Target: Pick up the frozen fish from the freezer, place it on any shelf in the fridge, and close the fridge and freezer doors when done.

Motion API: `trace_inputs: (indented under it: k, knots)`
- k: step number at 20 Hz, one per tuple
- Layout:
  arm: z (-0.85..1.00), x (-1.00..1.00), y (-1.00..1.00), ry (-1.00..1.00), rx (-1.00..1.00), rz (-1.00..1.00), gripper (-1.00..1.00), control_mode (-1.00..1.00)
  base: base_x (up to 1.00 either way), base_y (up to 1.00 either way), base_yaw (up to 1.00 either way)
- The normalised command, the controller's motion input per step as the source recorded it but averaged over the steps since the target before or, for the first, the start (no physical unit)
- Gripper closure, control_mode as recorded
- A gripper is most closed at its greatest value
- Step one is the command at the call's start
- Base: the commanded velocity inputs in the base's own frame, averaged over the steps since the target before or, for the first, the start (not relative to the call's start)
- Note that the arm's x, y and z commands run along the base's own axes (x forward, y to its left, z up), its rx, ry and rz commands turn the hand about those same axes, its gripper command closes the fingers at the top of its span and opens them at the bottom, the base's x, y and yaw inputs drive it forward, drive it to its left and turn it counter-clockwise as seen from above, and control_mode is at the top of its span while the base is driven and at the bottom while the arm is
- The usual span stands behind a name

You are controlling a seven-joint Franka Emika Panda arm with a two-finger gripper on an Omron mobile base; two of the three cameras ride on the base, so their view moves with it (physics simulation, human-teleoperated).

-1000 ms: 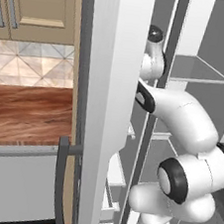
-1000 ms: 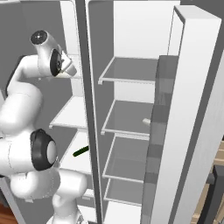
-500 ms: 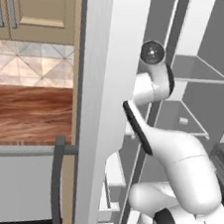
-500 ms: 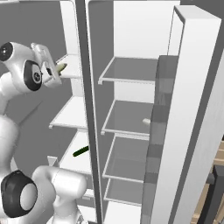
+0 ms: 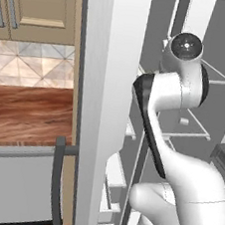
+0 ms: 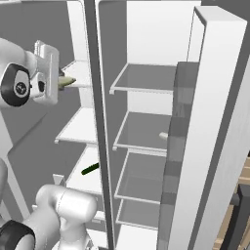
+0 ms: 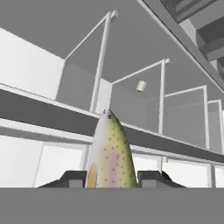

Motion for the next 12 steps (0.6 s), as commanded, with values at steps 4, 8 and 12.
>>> trace_inputs:
  k: [4, 8, 12]
  knots:
    - [0.01, -1.0, -1.0, 0.12, 0.22, -0.08, 1.0, -1.0, 0.0, 0.0, 0.0]
    - [-0.41, -1.0, -1.0, 0.05, 0.08, -0.03, 1.0, -1.0, 0.0, 0.0, 0.0]
    - [-0.2, -0.58, -1.0, -0.01, -0.03, -0.01, 1.0, -1.0, 0.0, 0.0, 0.0]
